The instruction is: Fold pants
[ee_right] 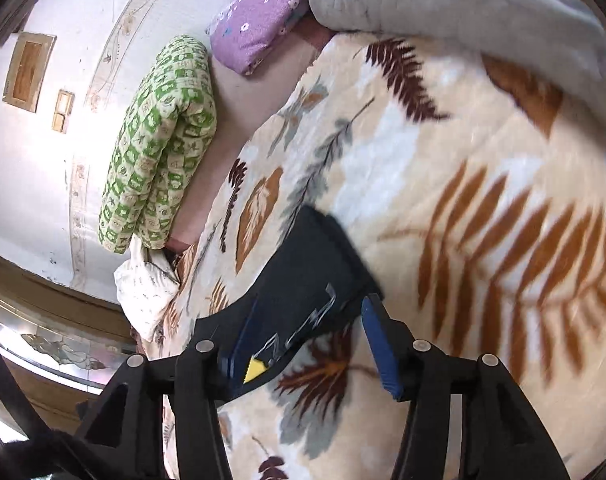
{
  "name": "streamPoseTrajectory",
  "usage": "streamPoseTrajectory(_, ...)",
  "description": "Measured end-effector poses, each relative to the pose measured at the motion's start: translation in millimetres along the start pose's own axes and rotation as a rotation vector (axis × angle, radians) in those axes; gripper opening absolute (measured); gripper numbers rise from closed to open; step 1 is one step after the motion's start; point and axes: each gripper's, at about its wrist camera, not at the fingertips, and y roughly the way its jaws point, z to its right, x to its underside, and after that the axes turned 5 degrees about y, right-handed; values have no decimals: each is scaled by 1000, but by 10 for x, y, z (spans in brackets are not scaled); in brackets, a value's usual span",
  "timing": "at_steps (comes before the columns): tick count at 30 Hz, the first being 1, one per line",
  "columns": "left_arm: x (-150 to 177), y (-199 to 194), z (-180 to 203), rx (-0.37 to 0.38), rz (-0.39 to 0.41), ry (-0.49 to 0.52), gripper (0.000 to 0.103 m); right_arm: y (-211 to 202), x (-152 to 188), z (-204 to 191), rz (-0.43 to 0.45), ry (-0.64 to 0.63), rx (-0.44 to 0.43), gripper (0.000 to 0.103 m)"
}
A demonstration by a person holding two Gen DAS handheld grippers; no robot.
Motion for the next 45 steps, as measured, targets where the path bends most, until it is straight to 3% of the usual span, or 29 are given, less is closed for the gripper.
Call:
streamPoseTrajectory(3, -283, 183, 641, 96, -28, 34, 52, 79, -208, -3, -44, -53, 22, 54)
streamPoseTrajectory(7, -540, 458, 1418, 137, -40, 45, 52, 263, -488, 23, -119, -117, 0, 54)
streamPoseTrajectory(13, -615, 726, 2002, 209, -110, 14, 51, 685, -795, 43, -278, -203, -79, 54)
streamPoseTrajectory(16, -630, 772, 2045, 237, -129, -23, 51, 926, -875, 64, -330, -234, -89, 54)
streamPoseTrajectory(23, -683, 855, 2015, 246, -133, -115, 51, 1250, -939, -24, -452, -297, -201, 58)
streamPoseTrajectory(27, -675, 884, 2031, 257, -143, -140, 51, 1423, -917, -190, -561, -382, -151, 59)
streamPoseTrajectory(33, -648, 946, 1967, 294, -162, -205, 51, 1488, -900, -239, -670, -468, -103, 41)
streamPoseTrajectory(38, -646, 936, 1931, 323, -151, -264, 51, 1494, -1006, -21, -679, -346, -172, 47)
streamPoseTrajectory(40, -644, 950, 1965, 333, -154, -288, 51, 1529, -974, -82, -685, -340, -186, 55)
streamPoseTrajectory(42, -629, 974, 2008, 335, -167, -307, 51, 1521, -956, -161, -692, -362, -207, 54)
streamPoseTrajectory(43, -613, 996, 2034, 345, -179, -323, 51, 1507, -945, -197, -700, -381, -213, 46)
streamPoseTrajectory(44, -599, 1025, 2060, 355, -194, -340, 51, 1503, -927, -227, -701, -402, -207, 28)
streamPoseTrajectory(45, -584, 1049, 2076, 360, -208, -365, 51, 1499, -913, -255, -698, -424, -190, 25)
